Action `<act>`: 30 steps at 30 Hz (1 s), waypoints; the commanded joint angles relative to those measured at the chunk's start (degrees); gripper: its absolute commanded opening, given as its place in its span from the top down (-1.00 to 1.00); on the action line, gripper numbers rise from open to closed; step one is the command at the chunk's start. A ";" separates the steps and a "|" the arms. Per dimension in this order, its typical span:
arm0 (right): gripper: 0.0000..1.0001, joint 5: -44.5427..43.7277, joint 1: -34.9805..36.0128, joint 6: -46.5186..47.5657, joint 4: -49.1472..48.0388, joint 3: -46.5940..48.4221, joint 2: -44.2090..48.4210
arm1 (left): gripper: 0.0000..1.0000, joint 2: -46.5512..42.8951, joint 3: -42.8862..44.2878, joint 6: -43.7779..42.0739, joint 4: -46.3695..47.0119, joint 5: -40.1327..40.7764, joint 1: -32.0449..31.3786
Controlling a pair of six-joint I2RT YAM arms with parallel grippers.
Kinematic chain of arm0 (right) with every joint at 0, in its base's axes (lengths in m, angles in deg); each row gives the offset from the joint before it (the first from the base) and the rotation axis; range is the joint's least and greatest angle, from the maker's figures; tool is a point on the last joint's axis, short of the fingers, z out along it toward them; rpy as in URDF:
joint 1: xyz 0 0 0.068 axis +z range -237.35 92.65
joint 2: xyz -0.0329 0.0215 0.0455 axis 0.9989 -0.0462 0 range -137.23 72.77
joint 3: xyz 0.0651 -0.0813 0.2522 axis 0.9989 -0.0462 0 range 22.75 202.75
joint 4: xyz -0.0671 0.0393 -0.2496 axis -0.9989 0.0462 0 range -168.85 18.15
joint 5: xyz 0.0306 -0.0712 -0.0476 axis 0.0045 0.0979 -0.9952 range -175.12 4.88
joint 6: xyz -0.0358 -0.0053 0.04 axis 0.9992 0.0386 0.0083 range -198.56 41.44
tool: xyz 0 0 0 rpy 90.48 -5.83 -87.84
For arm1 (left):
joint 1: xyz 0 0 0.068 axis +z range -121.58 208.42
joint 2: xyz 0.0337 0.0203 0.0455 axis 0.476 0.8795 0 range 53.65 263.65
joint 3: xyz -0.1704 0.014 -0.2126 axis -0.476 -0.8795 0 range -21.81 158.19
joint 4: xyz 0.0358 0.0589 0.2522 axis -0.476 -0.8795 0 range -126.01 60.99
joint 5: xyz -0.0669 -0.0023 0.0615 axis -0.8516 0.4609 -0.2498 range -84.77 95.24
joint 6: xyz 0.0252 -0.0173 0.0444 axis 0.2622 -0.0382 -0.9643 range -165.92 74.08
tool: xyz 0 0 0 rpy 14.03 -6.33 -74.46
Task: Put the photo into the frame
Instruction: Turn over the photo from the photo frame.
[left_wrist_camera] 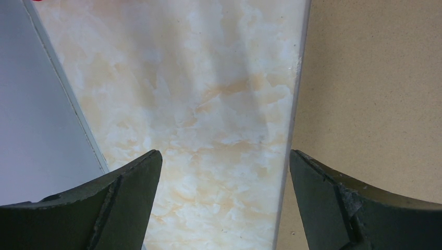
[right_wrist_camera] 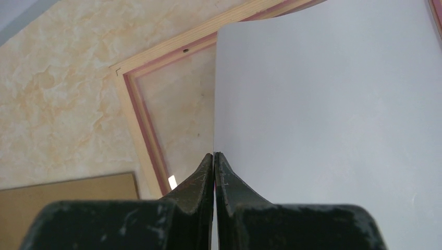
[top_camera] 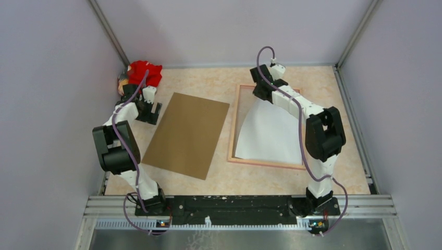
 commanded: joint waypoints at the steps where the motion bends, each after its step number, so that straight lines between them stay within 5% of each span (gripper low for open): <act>1: 1.00 -0.22 -0.53 4.03 -1.88 0.01 3.61 | -0.97 -0.20 -0.33 -0.43 1.47 -0.86 -0.16; 4: 0.79 1.18 -0.67 4.83 -2.28 -0.18 3.39 | -0.98 -0.07 -0.39 -0.42 1.48 -0.81 -0.15; 8: 0.02 4.97 -0.77 5.61 -3.19 0.34 2.63 | -0.97 -0.12 -0.33 -0.43 1.36 -0.72 -0.08; 12: -0.41 6.95 -0.71 6.39 -4.03 0.70 2.11 | -0.97 -0.30 -0.37 -0.72 1.35 -0.47 -0.12; 18: -0.66 9.65 -0.70 7.41 -5.18 0.70 1.74 | -0.98 -0.05 -0.51 -0.92 1.55 -0.38 -0.13; 30: -0.65 17.84 1.13 7.44 -10.11 -3.56 4.50 | -0.97 0.44 -0.16 -1.86 0.93 -0.36 -0.11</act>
